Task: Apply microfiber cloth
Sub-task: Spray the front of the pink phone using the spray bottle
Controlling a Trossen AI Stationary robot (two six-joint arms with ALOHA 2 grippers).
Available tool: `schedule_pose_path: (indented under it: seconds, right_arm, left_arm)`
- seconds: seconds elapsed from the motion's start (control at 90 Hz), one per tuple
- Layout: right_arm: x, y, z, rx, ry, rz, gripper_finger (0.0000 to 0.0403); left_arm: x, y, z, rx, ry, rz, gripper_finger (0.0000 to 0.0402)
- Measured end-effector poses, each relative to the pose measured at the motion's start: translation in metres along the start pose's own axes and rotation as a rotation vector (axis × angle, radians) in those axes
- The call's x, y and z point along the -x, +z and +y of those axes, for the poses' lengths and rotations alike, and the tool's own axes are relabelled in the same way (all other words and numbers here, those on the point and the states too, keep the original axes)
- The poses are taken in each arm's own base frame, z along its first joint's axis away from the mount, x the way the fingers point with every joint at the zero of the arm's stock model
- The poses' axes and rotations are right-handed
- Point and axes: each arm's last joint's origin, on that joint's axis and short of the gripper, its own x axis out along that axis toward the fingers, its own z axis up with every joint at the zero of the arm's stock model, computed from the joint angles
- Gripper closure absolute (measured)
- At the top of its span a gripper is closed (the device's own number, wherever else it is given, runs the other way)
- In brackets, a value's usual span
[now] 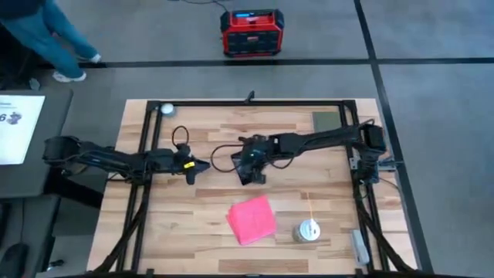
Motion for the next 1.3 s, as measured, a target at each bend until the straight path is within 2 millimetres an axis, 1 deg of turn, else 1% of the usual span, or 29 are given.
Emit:
schedule_pose_path:
  seconds: [0.078, 0.2, 0.289, 0.344, 0.478, 0.622, 0.711, 0.8, 0.989, 1.056, 1.222, 1.3]
  right_arm:
    - [-0.004, -0.013, 0.001, -0.012, -0.003, 0.050, 0.0403]
    - [-0.021, -0.037, 0.004, -0.043, 0.005, 0.115, 0.0403]
    - [-0.035, -0.047, 0.005, -0.078, 0.007, 0.075, 0.0403]
    - [-0.040, -0.051, 0.006, -0.094, 0.014, 0.047, 0.0403]
    - [-0.043, -0.050, 0.007, -0.116, 0.027, -0.011, 0.0403]
    - [-0.043, -0.047, 0.007, -0.099, 0.029, -0.045, 0.0403]
    - [-0.044, -0.048, 0.005, -0.098, 0.026, -0.030, 0.0403]
    - [-0.044, -0.049, 0.004, -0.096, 0.023, -0.026, 0.0403]
    - [-0.044, -0.047, 0.001, -0.097, 0.004, -0.045, 0.0403]
    - [-0.049, -0.048, 0.002, -0.096, 0.003, -0.036, 0.0403]
    - [-0.068, -0.055, 0.005, -0.092, 0.005, 0.017, 0.0403]
    - [-0.070, -0.056, 0.007, -0.088, 0.005, 0.022, 0.0403]
  left_arm:
    - [-0.004, -0.006, 0.005, 0.040, 0.044, 0.041, 0.0306]
    - [-0.010, -0.013, 0.011, 0.118, 0.102, 0.079, 0.0279]
    - [-0.015, -0.014, 0.012, 0.183, 0.113, 0.079, 0.0267]
    - [-0.021, -0.013, 0.010, 0.214, 0.114, 0.068, 0.0263]
    - [-0.039, -0.009, 0.003, 0.252, 0.130, 0.084, 0.0260]
    - [-0.066, -0.004, -0.008, 0.255, 0.097, 0.151, 0.0260]
    - [-0.078, -0.005, -0.010, 0.253, 0.103, 0.191, 0.0260]
    - [-0.086, -0.007, -0.009, 0.260, 0.135, 0.216, 0.0260]
    - [-0.088, -0.005, -0.004, 0.315, 0.167, 0.229, 0.0260]
    - [-0.087, -0.004, -0.003, 0.329, 0.172, 0.243, 0.0260]
    - [-0.085, -0.004, 0.001, 0.341, 0.190, 0.286, 0.0260]
    - [-0.085, -0.003, 0.002, 0.348, 0.185, 0.293, 0.0260]
